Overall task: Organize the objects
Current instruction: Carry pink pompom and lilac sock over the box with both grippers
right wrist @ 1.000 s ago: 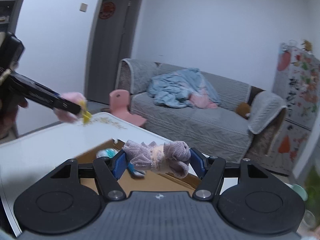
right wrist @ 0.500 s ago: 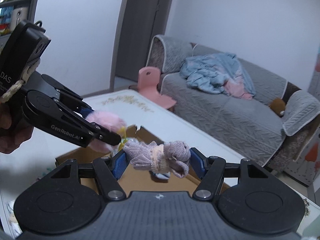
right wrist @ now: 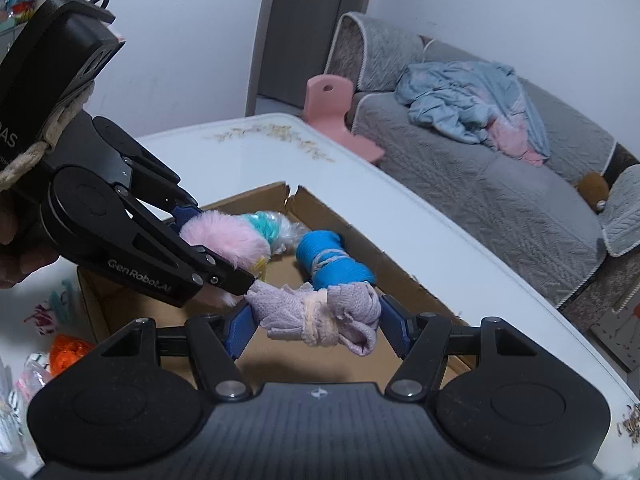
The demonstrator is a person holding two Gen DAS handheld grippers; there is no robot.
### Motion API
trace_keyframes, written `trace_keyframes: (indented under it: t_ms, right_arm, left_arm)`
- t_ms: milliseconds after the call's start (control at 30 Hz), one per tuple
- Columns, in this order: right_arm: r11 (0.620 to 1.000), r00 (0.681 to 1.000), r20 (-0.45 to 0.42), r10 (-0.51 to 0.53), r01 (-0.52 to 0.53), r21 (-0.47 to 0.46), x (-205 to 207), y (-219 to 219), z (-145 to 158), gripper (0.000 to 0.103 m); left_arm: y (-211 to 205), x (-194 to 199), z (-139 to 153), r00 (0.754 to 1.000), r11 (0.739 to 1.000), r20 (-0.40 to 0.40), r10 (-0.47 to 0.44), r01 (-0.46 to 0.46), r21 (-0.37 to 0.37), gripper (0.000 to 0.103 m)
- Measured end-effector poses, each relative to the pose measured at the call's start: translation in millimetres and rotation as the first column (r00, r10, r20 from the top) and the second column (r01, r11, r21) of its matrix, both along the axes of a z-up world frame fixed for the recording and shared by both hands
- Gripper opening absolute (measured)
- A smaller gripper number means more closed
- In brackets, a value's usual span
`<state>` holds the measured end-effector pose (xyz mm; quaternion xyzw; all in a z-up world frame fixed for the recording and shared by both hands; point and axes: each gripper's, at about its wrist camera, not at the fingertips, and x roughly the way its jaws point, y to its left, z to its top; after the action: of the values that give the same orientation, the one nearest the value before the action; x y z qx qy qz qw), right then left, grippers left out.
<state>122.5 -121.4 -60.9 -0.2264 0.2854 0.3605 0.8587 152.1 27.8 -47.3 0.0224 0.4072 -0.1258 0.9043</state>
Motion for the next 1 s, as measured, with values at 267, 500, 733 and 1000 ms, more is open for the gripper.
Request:
trace_keyframes:
  t_ms: [267, 500, 733, 1000]
  right_arm:
    - [0.996, 0.998, -0.019, 0.060, -0.061, -0.061, 14.4, 20.5, -13.9, 0.062]
    - [0.986, 0.995, -0.028, 0.100, -0.103, -0.128, 20.9, 33.6, -28.8, 0.062]
    - [0.973, 0.987, -0.044, 0.152, -0.157, -0.170, 30.0, 41.7, -33.3, 0.063]
    - [0.982, 0.989, -0.072, 0.132, -0.140, -0.127, 26.4, 31.9, -31.1, 0.077]
  left_arm:
    - [-0.4, 8.8, -8.0, 1.000, 0.999, -0.023, 0.021, -0.020, 0.028, 0.047]
    - [-2.6, 16.4, -12.1, 0.999, 0.997, -0.020, 0.035, -0.034, 0.063, 0.047]
    - [-6.3, 22.1, -13.0, 0.999, 0.995, -0.008, 0.044, -0.043, 0.092, 0.047]
    - [-4.6, 22.5, -14.1, 0.998, 0.994, -0.005, 0.061, -0.060, 0.096, 0.055]
